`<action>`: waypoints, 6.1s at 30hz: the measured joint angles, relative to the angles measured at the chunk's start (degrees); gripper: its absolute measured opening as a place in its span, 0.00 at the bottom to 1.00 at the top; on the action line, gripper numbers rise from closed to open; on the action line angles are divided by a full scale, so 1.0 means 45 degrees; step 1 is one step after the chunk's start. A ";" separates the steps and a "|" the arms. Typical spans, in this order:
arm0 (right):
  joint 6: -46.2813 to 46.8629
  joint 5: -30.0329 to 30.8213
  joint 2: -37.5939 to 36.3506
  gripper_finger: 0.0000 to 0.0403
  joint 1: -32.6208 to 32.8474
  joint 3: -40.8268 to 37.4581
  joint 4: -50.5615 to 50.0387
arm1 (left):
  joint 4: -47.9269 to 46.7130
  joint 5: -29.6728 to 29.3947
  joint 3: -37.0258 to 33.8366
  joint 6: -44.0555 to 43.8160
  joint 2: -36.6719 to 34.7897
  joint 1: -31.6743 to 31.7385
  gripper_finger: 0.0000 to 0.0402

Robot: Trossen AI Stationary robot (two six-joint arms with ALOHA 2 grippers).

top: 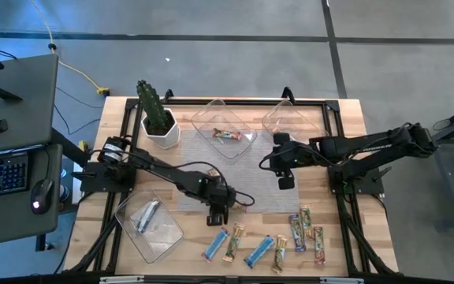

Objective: Pick and place Granola Bars by type
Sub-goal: Put the red granola bar into the top left transparent bin, then put the yellow granola bar into the top right transparent bin

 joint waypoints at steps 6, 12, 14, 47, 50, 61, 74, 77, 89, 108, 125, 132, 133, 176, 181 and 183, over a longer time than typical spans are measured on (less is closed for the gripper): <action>0.0455 -0.0029 0.0000 0.37 0.0000 0.0000 -0.0453 | -0.4514 -0.3437 0.2719 0.0726 -0.0010 0.0390 0.32; 0.0747 -0.0087 -0.0003 0.36 0.0000 -0.0005 -0.1376 | -0.8688 -0.7140 0.5237 0.1275 -0.0015 0.1440 0.32; 0.0998 -0.0092 0.0000 0.36 0.0000 -0.0005 -0.1496 | -0.9282 -0.7753 0.5838 0.1611 -0.0015 0.2009 0.32; -0.0981 -0.0521 -0.0005 0.35 0.0000 -0.0010 -0.0561 | -0.6366 -0.1696 0.6203 0.7983 0.3395 0.8162 0.32; -0.1361 -0.1116 -0.0005 0.35 -0.0005 -0.0010 -0.0465 | -0.6308 -0.1725 0.6203 0.8029 0.3379 0.8166 0.33; -0.1360 -0.1586 -0.0003 0.44 -0.0010 -0.0010 -0.0182 | -0.6430 -0.2620 0.6207 0.8380 0.3305 0.8088 0.54; 0.1360 -0.1713 0.1496 0.50 0.0097 -0.0010 -0.1121 | -1.0578 -0.4162 0.9041 0.8833 0.3156 0.7057 0.56; 0.2868 -0.1774 0.1493 0.48 0.0437 -0.0010 -0.2585 | -1.0613 -0.3780 1.0100 0.8585 0.3149 0.6983 0.56; 1.1474 -0.4583 0.1511 0.48 0.3059 -0.0010 -0.7287 | -1.0741 -0.3383 1.2475 0.7252 0.3157 0.6995 0.56; 1.9998 -0.5553 0.3759 0.48 0.5095 -0.0010 -0.6233 | -1.1600 -0.2923 1.2497 0.4594 0.3162 0.6981 0.56; 2.3727 -0.4717 0.5518 0.48 0.6373 -0.0010 -0.5380 | -1.1600 -0.2928 1.2493 0.4561 0.3162 0.6981 0.56; 2.4734 -0.3609 0.5833 0.48 0.6659 -0.0010 -0.5514 | -1.1581 -0.2928 1.2493 0.4561 0.3162 0.6981 0.56; 2.4921 -0.3569 0.5885 0.48 0.6726 -0.0010 -0.5528 | -1.1581 -0.2928 1.2493 0.4555 0.3162 0.6981 0.56; 1.3158 0.8276 -0.0702 0.22 0.0555 -0.0010 -0.5611 | -1.1139 -0.2278 1.2488 0.4590 0.3162 0.6981 0.56; 1.0032 0.8172 -0.1536 0.22 -0.2284 -0.0005 -0.5259 | -1.1140 -0.2277 1.2488 0.4590 0.3162 0.6981 0.56; 0.9233 0.7814 -0.1566 0.22 -0.3370 -0.0042 -0.5283 | -1.1141 -0.2277 1.2488 0.4590 0.3162 0.6981 0.56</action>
